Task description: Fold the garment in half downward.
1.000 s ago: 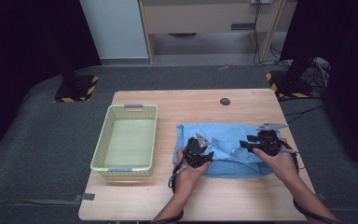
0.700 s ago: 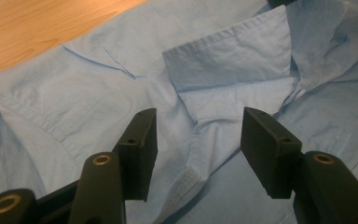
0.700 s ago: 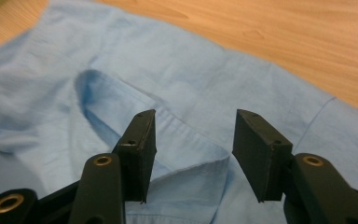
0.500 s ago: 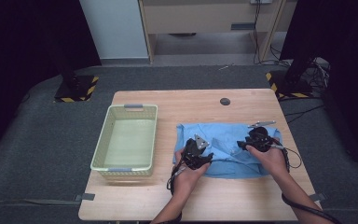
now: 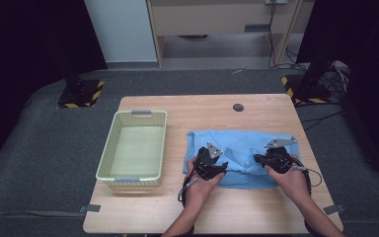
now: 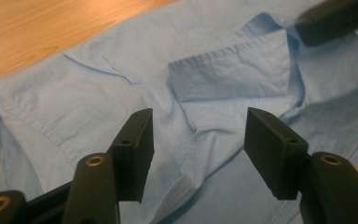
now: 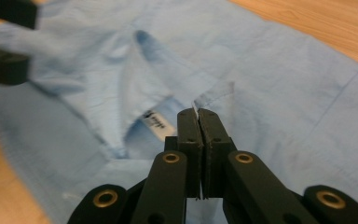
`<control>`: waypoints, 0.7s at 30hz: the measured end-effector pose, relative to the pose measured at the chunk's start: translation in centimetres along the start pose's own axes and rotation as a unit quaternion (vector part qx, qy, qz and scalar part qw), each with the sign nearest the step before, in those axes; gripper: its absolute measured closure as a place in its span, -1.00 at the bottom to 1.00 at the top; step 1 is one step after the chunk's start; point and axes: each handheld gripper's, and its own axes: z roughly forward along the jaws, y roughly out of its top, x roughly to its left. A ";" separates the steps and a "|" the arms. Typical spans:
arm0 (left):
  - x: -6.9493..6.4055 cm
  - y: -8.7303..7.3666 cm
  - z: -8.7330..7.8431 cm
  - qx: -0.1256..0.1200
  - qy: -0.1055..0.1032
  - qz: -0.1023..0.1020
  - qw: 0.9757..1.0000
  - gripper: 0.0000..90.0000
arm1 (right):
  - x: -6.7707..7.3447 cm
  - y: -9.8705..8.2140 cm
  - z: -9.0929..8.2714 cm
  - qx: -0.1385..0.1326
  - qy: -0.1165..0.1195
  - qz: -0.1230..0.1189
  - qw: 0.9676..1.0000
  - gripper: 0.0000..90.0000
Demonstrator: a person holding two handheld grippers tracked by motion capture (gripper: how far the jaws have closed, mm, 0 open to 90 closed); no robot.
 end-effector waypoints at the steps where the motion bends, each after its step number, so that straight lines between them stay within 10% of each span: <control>1: 0.0 0.2 0.0 -0.001 0.000 -0.002 1.000 -0.10 | 0.3 -0.3 -0.3 -0.006 0.003 -0.010 1.000 0.97; 21: 1.3 5.0 6.9 0.023 -0.008 -0.079 0.997 -0.30 | 2.1 -2.7 -1.1 -0.023 0.019 -0.047 0.998 0.92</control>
